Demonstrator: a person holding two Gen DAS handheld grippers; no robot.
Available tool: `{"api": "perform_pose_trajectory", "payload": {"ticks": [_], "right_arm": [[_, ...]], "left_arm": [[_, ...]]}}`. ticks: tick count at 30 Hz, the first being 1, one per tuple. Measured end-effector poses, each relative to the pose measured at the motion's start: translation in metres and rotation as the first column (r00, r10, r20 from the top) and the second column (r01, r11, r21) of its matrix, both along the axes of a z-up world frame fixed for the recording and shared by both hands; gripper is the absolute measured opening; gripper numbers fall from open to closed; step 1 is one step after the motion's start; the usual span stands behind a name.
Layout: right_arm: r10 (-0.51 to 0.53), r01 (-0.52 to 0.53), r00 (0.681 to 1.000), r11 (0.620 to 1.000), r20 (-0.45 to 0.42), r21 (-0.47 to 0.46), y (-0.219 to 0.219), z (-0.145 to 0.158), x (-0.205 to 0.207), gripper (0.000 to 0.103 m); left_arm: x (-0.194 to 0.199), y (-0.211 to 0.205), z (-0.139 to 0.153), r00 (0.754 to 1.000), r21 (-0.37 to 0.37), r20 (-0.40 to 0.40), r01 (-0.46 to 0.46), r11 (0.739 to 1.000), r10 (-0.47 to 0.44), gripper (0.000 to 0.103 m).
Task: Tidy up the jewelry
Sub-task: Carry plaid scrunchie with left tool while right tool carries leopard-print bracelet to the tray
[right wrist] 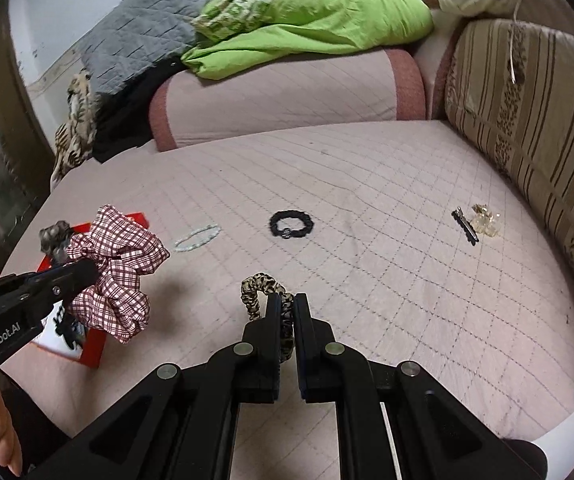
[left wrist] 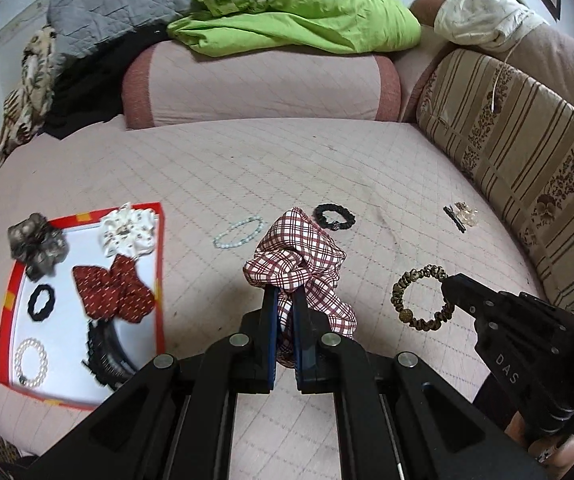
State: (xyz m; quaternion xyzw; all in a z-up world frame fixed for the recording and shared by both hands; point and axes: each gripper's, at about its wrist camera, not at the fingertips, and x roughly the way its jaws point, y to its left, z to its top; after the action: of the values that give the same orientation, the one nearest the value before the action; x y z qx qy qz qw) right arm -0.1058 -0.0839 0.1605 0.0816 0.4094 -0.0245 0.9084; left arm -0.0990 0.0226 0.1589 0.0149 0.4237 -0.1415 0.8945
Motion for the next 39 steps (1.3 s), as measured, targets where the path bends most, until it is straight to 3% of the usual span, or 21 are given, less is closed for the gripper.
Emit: {"api": "perform_pose_trajectory", "payload": {"ticks": [10,18,39], "right_arm": [[0.066,-0.066,0.998,0.997,0.011,-0.041,0.036,0.017,-0.011,0.007],[0.105,-0.104,0.994,0.993,0.017,-0.062,0.057,0.026,-0.015,0.007],[0.176,-0.172,0.984,0.980,0.027,-0.094,0.103,0.038,-0.021,0.007]], "left_arm": [[-0.021,0.028,0.007,0.998,-0.017,0.015,-0.053,0.998,0.053,0.006],[-0.033,0.041,0.011,0.996,0.010,0.048,-0.079,0.997,0.078,0.006],[-0.044,0.081,0.016,0.985,0.014,0.058,-0.162,0.987,0.160,0.006]]}}
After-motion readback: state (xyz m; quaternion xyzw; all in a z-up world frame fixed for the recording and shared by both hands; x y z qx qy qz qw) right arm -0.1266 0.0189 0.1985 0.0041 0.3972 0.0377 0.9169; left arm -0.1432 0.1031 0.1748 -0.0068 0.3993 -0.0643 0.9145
